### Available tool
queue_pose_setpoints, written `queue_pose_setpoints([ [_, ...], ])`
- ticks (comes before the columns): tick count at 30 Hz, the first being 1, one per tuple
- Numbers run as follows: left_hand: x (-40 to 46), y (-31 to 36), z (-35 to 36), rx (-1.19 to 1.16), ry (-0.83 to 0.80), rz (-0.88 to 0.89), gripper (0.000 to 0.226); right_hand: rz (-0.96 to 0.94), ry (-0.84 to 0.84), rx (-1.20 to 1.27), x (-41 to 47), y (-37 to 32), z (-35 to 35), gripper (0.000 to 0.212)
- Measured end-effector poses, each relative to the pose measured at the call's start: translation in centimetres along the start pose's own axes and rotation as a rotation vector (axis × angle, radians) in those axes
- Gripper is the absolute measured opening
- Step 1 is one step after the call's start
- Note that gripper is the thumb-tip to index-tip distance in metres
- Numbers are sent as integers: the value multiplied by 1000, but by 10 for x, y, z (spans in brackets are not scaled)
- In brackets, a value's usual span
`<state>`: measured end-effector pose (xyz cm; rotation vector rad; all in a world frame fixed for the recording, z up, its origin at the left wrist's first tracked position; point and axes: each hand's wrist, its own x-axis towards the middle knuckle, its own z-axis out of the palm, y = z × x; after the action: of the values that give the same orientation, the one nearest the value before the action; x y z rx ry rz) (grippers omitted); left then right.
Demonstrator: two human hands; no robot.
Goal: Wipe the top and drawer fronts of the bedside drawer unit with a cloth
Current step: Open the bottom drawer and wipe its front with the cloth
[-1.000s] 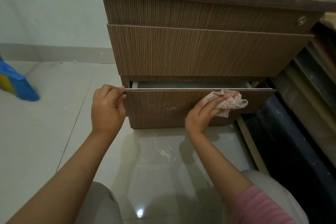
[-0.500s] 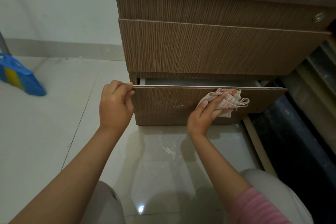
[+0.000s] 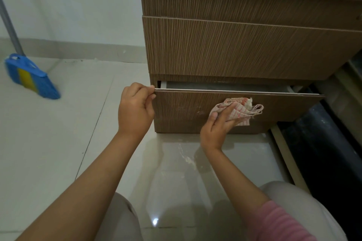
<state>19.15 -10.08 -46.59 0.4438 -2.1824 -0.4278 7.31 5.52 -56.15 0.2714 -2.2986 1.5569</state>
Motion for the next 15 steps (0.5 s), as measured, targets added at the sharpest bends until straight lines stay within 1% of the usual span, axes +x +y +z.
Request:
queue_pose_setpoints([
  [3,1,-1,0,-8,3,12,13,54,50,37,9,-9,-8,56],
  [7,1,0,0,-20,7,8,14,-2,69,85,3,-37,5,56],
  [11,2,-2,-1,-28,-5,12,13,-104,28,112,-25,-65,39,58],
  [13,3,-4,-1,-29,-5,18,13,-93,-7,113,-41,-66,54,60],
  [15,4,-4,-1,-34,-2,18,13,-35,-34,119,-52,-58,62,62],
])
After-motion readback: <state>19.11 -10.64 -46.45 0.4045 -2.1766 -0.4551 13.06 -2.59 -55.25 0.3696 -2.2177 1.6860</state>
